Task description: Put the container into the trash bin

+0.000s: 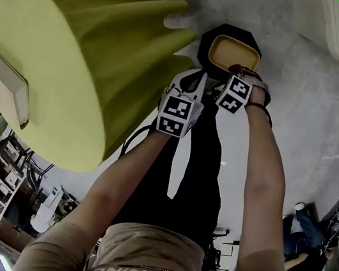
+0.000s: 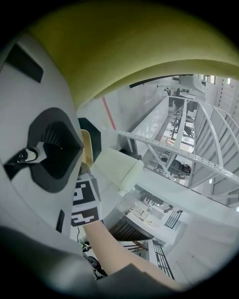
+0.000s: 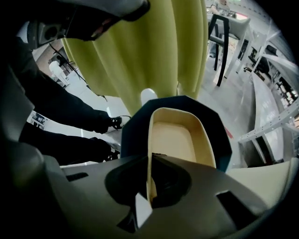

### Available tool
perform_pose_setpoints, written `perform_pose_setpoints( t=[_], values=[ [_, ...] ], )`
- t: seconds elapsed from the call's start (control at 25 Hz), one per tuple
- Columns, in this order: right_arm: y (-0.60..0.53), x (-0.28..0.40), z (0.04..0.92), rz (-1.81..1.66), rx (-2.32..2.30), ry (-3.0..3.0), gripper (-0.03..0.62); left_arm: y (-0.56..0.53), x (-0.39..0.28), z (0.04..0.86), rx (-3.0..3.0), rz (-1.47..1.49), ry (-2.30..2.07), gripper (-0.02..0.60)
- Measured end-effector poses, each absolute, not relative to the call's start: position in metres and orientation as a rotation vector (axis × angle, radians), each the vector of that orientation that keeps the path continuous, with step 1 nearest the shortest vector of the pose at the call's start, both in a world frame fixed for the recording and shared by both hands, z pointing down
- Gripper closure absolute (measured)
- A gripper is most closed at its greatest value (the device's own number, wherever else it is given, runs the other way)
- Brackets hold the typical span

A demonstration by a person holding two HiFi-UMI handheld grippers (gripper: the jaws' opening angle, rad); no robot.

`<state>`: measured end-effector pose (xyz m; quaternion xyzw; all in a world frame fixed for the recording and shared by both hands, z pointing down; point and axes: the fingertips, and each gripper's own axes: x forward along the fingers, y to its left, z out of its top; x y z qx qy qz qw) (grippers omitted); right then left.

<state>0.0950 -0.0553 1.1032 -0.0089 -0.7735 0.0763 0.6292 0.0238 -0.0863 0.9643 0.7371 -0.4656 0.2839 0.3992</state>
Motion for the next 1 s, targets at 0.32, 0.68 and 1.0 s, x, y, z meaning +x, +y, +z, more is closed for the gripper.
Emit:
perform_pose_setpoints(
  t=[0.32,0.68,1.0],
  values=[
    [-0.061,0.089,1.140,0.197,-0.046,-1.728,0.580,-0.077,0.015,0.975,1.857,0.685,-1.166,0.580],
    [-0.067,0.080,1.161,0.181,-0.001,-1.766,0.513,-0.063,0.009,0.995,1.841,0.695,-1.161,0.580],
    [-0.064,0.077,1.153,0.171,0.081,-1.779,0.450,-0.056,0.012,0.992,1.854,0.704,-1.132,0.580]
  ],
)
